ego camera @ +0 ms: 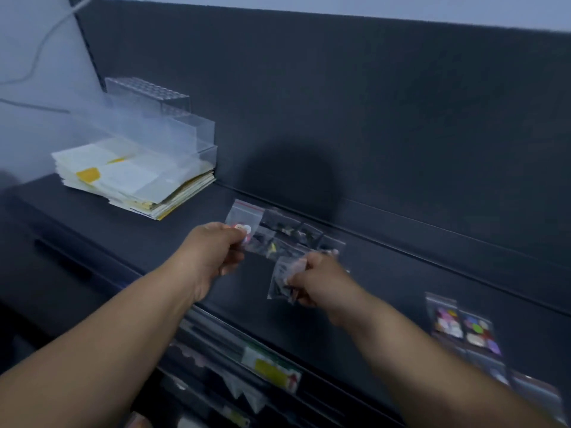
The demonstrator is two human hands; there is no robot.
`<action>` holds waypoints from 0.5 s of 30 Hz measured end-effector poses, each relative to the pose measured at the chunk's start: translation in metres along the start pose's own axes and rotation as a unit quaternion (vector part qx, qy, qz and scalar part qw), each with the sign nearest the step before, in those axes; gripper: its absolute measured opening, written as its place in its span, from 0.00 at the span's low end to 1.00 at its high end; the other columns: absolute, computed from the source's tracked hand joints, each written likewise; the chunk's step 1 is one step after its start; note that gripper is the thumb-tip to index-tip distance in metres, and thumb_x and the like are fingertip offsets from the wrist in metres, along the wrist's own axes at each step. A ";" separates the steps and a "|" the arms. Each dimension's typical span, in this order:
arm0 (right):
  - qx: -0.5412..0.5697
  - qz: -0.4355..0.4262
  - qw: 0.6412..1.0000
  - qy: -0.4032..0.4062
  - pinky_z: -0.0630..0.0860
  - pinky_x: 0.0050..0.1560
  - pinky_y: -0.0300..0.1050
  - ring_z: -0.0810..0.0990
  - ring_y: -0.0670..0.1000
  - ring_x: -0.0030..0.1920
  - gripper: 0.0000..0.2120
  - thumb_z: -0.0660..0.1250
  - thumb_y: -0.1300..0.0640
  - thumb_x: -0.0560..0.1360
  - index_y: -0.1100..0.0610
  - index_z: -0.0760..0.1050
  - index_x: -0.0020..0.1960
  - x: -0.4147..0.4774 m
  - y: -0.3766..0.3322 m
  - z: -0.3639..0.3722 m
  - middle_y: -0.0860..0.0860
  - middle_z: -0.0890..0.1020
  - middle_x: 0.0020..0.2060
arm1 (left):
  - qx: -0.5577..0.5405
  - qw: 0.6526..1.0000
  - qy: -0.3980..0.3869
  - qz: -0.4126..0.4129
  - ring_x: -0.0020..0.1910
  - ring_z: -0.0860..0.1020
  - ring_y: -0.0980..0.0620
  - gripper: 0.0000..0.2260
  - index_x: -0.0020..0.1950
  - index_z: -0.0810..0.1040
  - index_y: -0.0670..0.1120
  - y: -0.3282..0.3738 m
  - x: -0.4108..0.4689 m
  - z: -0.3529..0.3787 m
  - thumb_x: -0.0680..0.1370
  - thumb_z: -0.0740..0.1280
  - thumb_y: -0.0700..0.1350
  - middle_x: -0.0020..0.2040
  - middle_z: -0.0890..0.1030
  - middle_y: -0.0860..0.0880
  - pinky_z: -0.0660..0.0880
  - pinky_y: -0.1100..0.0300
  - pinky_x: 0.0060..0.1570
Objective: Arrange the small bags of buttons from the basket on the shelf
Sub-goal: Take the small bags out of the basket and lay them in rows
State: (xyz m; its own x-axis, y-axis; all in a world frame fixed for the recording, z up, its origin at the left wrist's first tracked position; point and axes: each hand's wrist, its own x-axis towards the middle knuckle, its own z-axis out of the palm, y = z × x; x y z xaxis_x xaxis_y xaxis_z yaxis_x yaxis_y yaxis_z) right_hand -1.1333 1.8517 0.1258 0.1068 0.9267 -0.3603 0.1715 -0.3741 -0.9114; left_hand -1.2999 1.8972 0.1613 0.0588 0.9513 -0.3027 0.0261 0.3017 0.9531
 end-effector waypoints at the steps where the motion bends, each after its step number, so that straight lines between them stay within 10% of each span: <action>1: 0.005 0.004 1.000 0.003 0.70 0.25 0.36 0.73 0.48 0.31 0.10 0.66 0.67 0.74 0.55 0.69 0.40 0.006 -0.003 0.013 0.51 0.74 0.33 | 0.015 1.000 -0.011 0.001 0.30 0.71 0.53 0.05 0.43 0.74 0.46 0.000 0.008 -0.012 0.77 0.66 0.44 0.36 0.75 0.49 0.69 0.61 0.33; 15: 0.057 0.033 0.984 0.164 0.68 0.26 0.37 0.72 0.46 0.29 0.13 0.66 0.69 0.74 0.53 0.69 0.39 0.038 -0.024 0.037 0.49 0.76 0.32 | 0.062 0.992 -0.111 -0.021 0.35 0.76 0.52 0.04 0.42 0.76 0.46 -0.006 0.077 -0.052 0.76 0.68 0.45 0.38 0.79 0.48 0.73 0.59 0.35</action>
State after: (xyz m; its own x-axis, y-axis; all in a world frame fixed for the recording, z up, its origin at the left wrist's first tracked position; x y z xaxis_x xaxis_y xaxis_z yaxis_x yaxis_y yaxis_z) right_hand -1.1700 1.8972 0.1262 0.4284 0.8319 -0.3526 0.0454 -0.4096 -0.9112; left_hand -1.3478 1.9719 0.1331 0.2729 0.8965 -0.3491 0.1541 0.3174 0.9357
